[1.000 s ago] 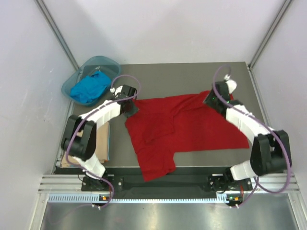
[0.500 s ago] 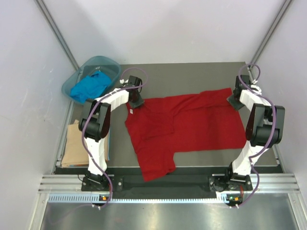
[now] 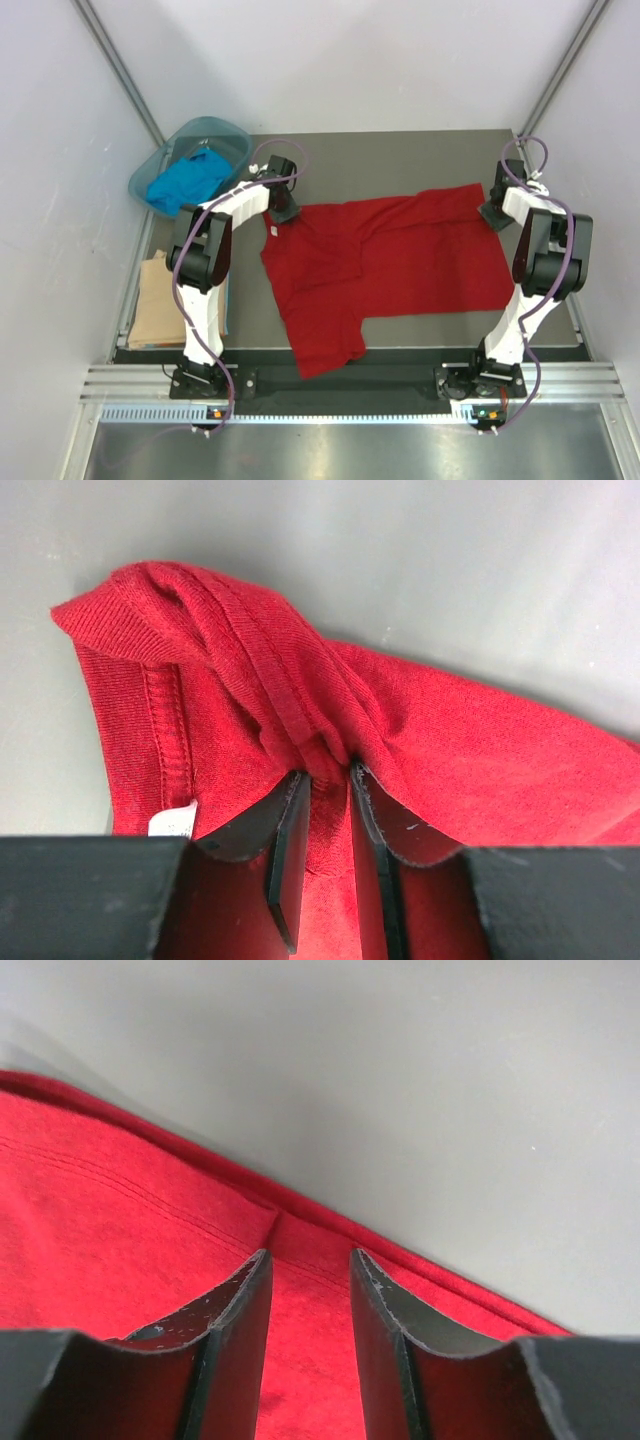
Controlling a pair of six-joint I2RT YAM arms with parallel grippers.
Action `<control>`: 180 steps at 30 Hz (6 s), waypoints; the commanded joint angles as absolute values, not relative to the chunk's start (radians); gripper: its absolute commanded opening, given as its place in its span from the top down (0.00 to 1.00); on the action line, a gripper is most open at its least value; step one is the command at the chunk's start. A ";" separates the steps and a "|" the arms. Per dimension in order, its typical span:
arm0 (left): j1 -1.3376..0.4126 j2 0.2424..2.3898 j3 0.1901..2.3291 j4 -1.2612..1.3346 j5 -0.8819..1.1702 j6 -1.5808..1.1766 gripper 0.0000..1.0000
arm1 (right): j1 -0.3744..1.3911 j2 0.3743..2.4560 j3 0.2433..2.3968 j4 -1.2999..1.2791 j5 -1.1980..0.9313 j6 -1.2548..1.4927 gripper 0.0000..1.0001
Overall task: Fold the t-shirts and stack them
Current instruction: Fold the tshirt
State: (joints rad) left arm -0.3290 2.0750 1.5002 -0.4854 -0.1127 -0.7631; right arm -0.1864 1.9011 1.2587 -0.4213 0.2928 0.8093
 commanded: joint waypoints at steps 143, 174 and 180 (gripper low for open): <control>-0.285 2.313 1.750 -0.555 -0.235 -0.672 0.64 | -0.233 2.258 1.786 -0.488 0.233 0.917 0.90; -0.282 2.241 1.862 -0.614 -0.242 -0.626 0.57 | -0.250 2.172 1.671 -0.311 0.293 0.873 1.00; -0.279 2.074 1.665 -0.561 -0.190 -0.618 0.53 | -0.247 2.161 1.648 -0.310 0.282 0.877 1.00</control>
